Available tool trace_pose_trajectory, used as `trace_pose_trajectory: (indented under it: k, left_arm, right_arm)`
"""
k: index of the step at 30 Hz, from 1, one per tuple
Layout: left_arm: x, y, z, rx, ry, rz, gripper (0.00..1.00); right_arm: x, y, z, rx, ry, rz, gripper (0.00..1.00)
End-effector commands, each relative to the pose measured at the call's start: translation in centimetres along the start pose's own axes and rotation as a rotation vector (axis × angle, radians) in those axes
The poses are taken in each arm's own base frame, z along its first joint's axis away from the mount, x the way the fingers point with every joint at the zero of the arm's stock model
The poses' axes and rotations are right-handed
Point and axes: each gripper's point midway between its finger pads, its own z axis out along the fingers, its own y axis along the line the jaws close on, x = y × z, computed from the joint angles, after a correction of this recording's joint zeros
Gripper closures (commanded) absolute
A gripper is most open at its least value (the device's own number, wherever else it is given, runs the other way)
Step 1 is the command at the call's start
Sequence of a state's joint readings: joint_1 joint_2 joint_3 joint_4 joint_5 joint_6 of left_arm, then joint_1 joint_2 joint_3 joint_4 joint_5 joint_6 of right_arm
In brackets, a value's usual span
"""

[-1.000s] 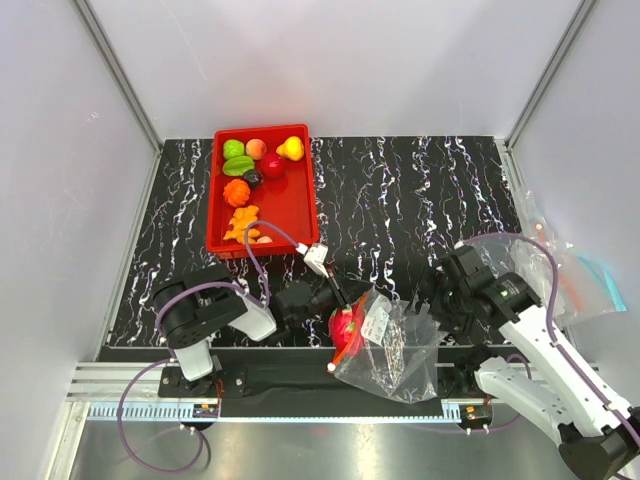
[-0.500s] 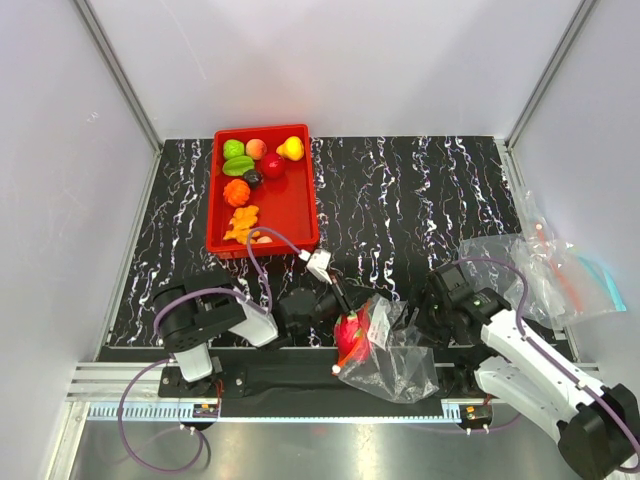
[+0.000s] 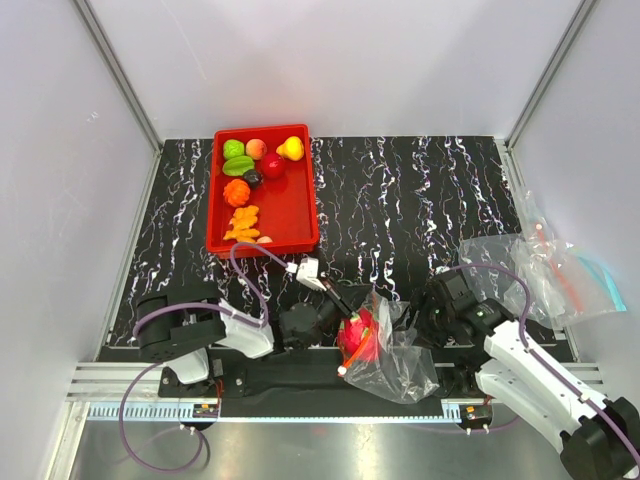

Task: Place the food in the zip-top bag and seal the zipper
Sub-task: Place the fake fruit in the zipper food storage bag.

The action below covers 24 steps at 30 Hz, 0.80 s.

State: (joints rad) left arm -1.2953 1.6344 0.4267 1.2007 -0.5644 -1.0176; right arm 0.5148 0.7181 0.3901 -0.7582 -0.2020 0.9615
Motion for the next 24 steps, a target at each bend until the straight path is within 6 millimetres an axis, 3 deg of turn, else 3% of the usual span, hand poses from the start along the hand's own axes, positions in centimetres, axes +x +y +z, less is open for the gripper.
trace_pose_trajectory:
  k: [1, 4, 10, 16, 18, 19, 22, 24]
  left_arm:
    - [-3.4, -2.6, 0.9, 0.022, -0.179, -0.083, 1.00]
    - [-2.8, -1.9, 0.5, -0.011, -0.207, -0.052, 1.00]
    - [0.1, -0.4, 0.3, -0.008, -0.120, -0.061, 1.00]
    - [1.9, -2.0, -0.3, 0.020, -0.100, -0.008, 0.99]
    - [1.6, -2.4, -0.5, 0.023, -0.113, 0.024, 0.89]
    - [1.2, -2.7, -0.7, 0.023, -0.117, 0.052, 0.71]
    - [0.5, -2.7, -0.9, -0.004, -0.111, 0.128, 0.49]
    - [0.4, -2.5, -1.2, -0.021, -0.102, 0.137, 0.43]
  right_arm:
    - [-0.6, 0.4, -0.1, -0.008, -0.030, 0.012, 0.28]
    - [-0.7, -0.1, -0.2, 0.025, -0.030, -0.006, 0.29]
    - [-0.8, 1.3, -0.3, -0.037, -0.025, -0.016, 0.34]
    - [-0.8, 1.9, -0.4, -0.049, -0.011, -0.022, 0.34]
    - [-0.9, 1.9, -0.5, -0.044, -0.014, -0.024, 0.34]
    - [-1.0, 1.9, -0.7, -0.042, -0.019, -0.027, 0.34]
    - [-1.0, 1.7, -0.9, -0.041, -0.027, -0.026, 0.34]
    - [-0.9, 1.6, -0.8, -0.039, -0.028, -0.024, 0.34]
